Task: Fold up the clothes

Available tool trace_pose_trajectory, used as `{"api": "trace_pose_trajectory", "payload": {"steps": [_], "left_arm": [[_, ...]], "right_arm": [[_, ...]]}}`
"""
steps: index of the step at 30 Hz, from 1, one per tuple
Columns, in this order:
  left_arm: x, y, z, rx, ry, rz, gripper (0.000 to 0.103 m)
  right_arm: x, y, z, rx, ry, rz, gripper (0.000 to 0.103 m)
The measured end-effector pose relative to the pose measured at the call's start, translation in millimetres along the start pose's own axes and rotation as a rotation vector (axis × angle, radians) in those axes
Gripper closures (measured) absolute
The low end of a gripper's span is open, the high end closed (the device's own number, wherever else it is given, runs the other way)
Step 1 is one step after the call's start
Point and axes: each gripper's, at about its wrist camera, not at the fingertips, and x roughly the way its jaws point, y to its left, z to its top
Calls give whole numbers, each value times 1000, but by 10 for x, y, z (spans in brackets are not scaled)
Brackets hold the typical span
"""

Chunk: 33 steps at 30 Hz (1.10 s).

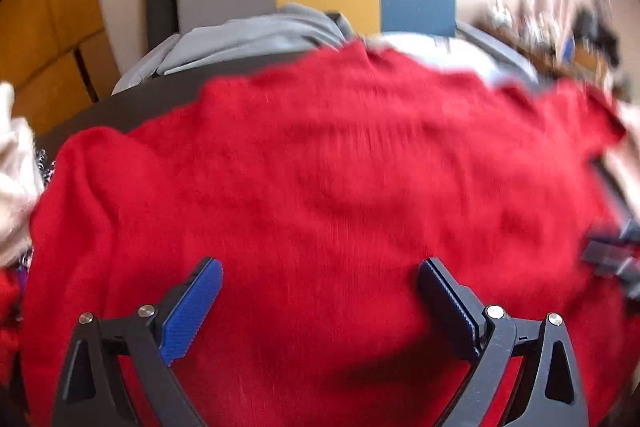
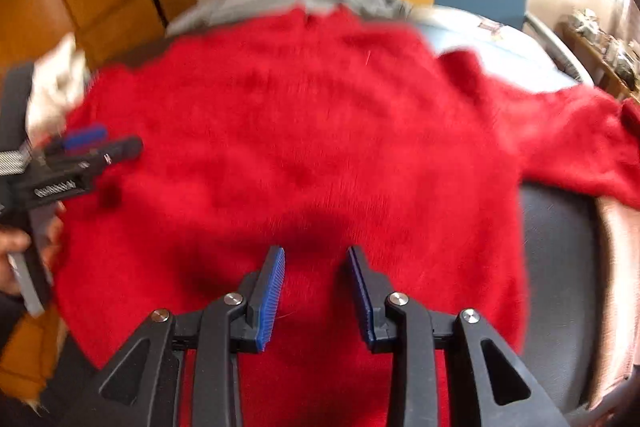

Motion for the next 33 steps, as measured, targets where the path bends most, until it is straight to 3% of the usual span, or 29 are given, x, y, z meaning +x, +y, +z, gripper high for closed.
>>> {"api": "trace_pose_trajectory", "payload": {"steps": [4,9,12,17,20,23,26,27,28,29,33], "left_arm": [[-118,68,-161,-30,-14,-19,0],[-104,88,18,-38,27,-41,1],[-134,173,269,-67,-26,-49,1],[28,296,904,-110,-118,-57,1],[306,225,1231,-55,-136,-11,1],[668,189,1353,-9,-75,22,2],[1020,238,1328,19,4,92,3],[1143,329,1349,-17,42,62,0],[1199,456,1397,-80,49,28,0],[1255,571,1455,-123,49,44,0],[1524,778,1719,-148,50,82,0]], "right_arm": [[-91,-56,-354,-72,-132,-32,67],[-40,-320,-276,30,-113,84,66],[0,-417,39,131,-45,155,66],[173,-529,888,147,-154,157,66],[337,-247,1378,73,-189,161,66],[665,-86,1733,22,-153,145,66],[1059,-17,1864,23,-47,13,66],[1236,-48,1859,26,-12,-37,65],[1311,-110,1896,39,-28,-34,65],[1365,-175,1942,54,-53,-20,64],[1654,-425,2251,82,-85,1,63]]}}
